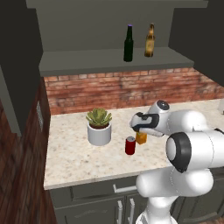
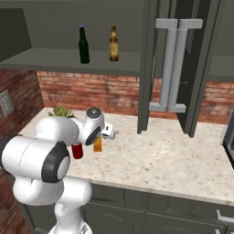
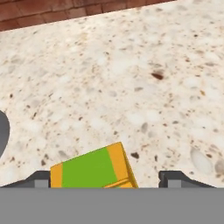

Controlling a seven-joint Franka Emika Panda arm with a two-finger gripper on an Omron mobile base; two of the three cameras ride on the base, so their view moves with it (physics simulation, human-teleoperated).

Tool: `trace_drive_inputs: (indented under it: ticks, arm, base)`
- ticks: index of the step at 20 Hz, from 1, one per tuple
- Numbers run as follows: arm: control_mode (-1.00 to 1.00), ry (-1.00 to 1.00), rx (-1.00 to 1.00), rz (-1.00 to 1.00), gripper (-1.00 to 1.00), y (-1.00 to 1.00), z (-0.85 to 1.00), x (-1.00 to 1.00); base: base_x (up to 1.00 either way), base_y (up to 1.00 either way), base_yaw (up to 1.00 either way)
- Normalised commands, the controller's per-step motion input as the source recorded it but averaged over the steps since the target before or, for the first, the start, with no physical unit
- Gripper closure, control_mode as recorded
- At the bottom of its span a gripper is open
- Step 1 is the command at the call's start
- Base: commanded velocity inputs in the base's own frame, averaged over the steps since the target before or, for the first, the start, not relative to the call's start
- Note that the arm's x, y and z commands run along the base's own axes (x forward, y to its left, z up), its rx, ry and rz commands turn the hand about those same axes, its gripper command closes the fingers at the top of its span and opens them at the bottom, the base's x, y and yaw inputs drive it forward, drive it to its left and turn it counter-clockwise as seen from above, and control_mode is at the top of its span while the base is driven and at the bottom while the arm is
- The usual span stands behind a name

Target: Sort all alcoholic drinks to one cabinet, and non-alcoholic drinks to the other.

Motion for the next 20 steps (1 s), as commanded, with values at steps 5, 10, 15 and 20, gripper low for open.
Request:
trace_drive_inputs:
  ticks: [5, 10, 15, 20]
  arm:
    - [-1.00, -0.04, -0.01, 0.00, 1.00, 0.07, 0.20, -0.13]
    - [-1.00, -0.02, 0.00, -0.01, 1.00, 0.03, 0.98, -0.39]
    - [-1.00, 0.00, 0.00, 0.00, 1.00, 0.00, 1.00, -0.51]
    - [-1.00, 0.05, 0.00, 0.00, 1.00, 0.00, 1.00, -0.65]
  base:
    - [0.00, 0.00, 0.00]
    - [0.00, 0.00, 0.00]
    - [0.00, 0.00, 0.00]
    - [0.00, 0.00, 0.00]
